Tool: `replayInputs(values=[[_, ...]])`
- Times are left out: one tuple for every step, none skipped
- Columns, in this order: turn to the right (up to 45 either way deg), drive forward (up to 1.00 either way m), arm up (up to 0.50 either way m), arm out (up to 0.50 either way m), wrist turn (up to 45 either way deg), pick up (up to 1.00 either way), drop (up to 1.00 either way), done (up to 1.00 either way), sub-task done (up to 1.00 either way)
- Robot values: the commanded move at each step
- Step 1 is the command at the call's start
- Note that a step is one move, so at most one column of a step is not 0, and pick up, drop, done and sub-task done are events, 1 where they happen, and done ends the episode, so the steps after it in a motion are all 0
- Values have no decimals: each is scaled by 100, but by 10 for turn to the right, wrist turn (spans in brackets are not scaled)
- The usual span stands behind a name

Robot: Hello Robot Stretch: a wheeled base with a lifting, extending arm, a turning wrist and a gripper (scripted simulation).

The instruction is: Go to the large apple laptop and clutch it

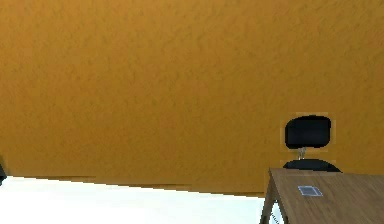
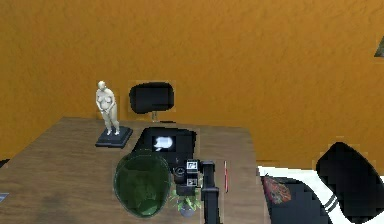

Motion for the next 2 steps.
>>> replayInputs(values=[[0,0,10,0,0,0,0,0,0],[0,0,0,0,0,0,0,100,0]])
